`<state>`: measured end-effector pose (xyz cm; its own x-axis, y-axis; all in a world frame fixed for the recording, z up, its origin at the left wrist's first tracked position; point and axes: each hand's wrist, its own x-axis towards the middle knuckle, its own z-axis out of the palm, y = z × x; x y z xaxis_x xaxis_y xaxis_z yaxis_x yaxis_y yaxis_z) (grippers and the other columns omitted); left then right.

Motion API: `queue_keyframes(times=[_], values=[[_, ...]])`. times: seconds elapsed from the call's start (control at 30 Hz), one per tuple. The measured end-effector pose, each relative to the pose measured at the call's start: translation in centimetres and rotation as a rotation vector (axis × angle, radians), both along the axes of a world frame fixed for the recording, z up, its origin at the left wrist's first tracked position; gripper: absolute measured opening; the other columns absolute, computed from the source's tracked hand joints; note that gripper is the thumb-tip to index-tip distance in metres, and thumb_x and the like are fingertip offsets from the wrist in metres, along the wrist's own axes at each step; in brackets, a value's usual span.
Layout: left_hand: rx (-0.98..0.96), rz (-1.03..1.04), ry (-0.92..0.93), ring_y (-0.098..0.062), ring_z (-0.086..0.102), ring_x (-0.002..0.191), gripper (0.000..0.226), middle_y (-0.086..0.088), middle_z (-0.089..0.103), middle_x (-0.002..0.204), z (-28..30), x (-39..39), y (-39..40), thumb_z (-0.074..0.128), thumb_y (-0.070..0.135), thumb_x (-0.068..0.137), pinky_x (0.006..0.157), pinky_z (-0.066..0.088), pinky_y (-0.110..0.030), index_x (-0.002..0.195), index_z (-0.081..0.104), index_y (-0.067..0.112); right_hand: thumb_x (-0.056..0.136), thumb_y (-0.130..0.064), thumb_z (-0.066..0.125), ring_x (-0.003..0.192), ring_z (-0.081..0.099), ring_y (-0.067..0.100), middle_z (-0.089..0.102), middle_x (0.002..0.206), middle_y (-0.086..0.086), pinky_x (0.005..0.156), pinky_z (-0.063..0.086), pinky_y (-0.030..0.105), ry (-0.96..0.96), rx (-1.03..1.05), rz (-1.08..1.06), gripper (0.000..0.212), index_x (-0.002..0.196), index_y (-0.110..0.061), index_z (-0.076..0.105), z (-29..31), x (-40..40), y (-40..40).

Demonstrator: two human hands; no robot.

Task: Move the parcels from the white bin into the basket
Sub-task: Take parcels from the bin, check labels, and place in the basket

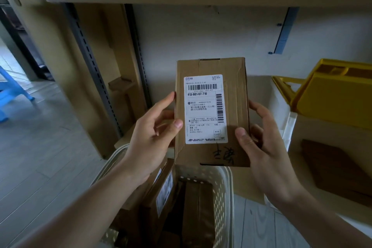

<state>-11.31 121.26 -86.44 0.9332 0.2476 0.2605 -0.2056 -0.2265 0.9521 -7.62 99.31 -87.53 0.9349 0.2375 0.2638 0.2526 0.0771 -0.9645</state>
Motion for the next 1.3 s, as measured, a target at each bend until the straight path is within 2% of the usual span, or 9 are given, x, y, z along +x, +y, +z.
queue_keyframes(times=[0.1, 0.3, 0.53, 0.7, 0.8, 0.9, 1.0, 1.17, 1.3], values=[[0.024, 0.001, -0.032, -0.007, 0.069, 0.111, 0.067, 0.008, 0.076, 0.110, 0.1, -0.2, 0.1, 0.064, 0.021, 0.088, 0.087, 0.055, -0.015, 0.150, 0.042, 0.029, 0.102, -0.014, 0.052, 0.107, 0.072, 0.014, 0.073, 0.110, -0.008, 0.080, 0.062, 0.026, -0.018, -0.004, 0.007, 0.052, 0.140, -0.046, 0.040, 0.0, -0.1, -0.1], [0.037, -0.005, -0.053, -0.009, 0.069, 0.112, 0.062, 0.010, 0.076, 0.111, -0.1, -0.5, 0.6, 0.065, 0.021, 0.087, 0.089, 0.057, -0.019, 0.142, 0.044, 0.037, 0.101, -0.013, 0.054, 0.110, 0.070, 0.015, 0.068, 0.118, -0.001, 0.085, 0.063, 0.030, -0.040, -0.062, 0.029, 0.054, 0.138, -0.048, 0.040, -0.4, -0.2, -0.3], [-0.013, -0.005, -0.055, -0.008, 0.069, 0.111, 0.058, 0.013, 0.076, 0.106, 0.0, -0.6, 0.8, 0.064, 0.029, 0.079, 0.093, 0.057, -0.023, 0.132, 0.047, 0.048, 0.098, -0.007, 0.060, 0.098, 0.071, 0.008, 0.062, 0.117, -0.002, 0.073, 0.060, 0.019, -0.055, -0.142, -0.044, 0.055, 0.133, -0.046, 0.042, -0.7, -0.1, -0.3], [-0.057, 0.006, -0.016, -0.011, 0.070, 0.106, 0.054, 0.014, 0.075, 0.097, 0.2, -0.6, 1.1, 0.063, 0.022, 0.087, 0.090, 0.060, -0.029, 0.135, 0.051, 0.041, 0.091, -0.012, 0.073, 0.095, 0.073, 0.012, 0.066, 0.108, -0.019, 0.077, 0.065, 0.036, -0.006, -0.271, -0.093, 0.054, 0.138, -0.028, 0.051, -2.0, 0.5, 0.4], [-0.048, 0.014, 0.044, -0.013, 0.071, 0.104, 0.051, 0.008, 0.075, 0.101, 0.2, -0.5, 1.7, 0.063, 0.011, 0.095, 0.084, 0.061, -0.033, 0.136, 0.055, 0.040, 0.090, -0.009, 0.077, 0.091, 0.076, 0.017, 0.068, 0.108, -0.011, 0.076, 0.065, 0.045, 0.089, -0.286, -0.085, 0.062, 0.143, -0.023, 0.050, -3.0, 0.9, 1.4], [0.018, 0.027, 0.101, -0.010, 0.072, 0.096, 0.048, 0.012, 0.075, 0.098, 0.1, -0.4, 2.2, 0.065, 0.012, 0.095, 0.069, 0.059, -0.025, 0.137, 0.059, 0.036, 0.089, -0.009, 0.078, 0.089, 0.076, 0.020, 0.066, 0.111, -0.004, 0.069, 0.066, 0.045, 0.181, -0.339, -0.011, 0.070, 0.144, -0.036, 0.043, -4.4, 0.9, 2.4], [0.109, 0.041, 0.157, -0.011, 0.073, 0.093, 0.046, 0.013, 0.075, 0.101, -0.6, -0.3, 2.7, 0.070, 0.014, 0.093, 0.067, 0.057, -0.024, 0.134, 0.063, 0.036, 0.085, -0.017, 0.081, 0.093, 0.075, 0.019, 0.066, 0.110, -0.006, 0.077, 0.065, 0.047, 0.188, -0.464, 0.042, 0.065, 0.134, -0.043, 0.047, -6.0, 1.0, 3.3], [0.386, 0.058, 0.282, -0.007, 0.070, 0.087, 0.048, 0.011, 0.074, 0.097, -2.3, -0.1, 3.7, 0.075, 0.026, 0.088, 0.080, 0.057, -0.028, 0.133, 0.065, 0.040, 0.082, -0.037, 0.079, 0.105, 0.070, 0.013, 0.069, 0.114, -0.012, 0.087, 0.062, 0.047, 0.276, -0.645, 0.194, 0.057, 0.135, -0.034, 0.058, -7.1, 0.5, 5.2], [0.600, 0.030, 0.387, -0.004, 0.068, 0.084, 0.051, 0.012, 0.072, 0.102, -4.1, 0.2, 3.9, 0.076, 0.034, 0.083, 0.067, 0.051, -0.016, 0.131, 0.063, 0.046, 0.073, -0.051, 0.068, 0.099, 0.074, 0.017, 0.076, 0.107, -0.006, 0.088, 0.061, 0.050, 0.336, -0.683, 0.278, 0.047, 0.118, -0.036, 0.068, -9.3, -0.3, 6.8]])
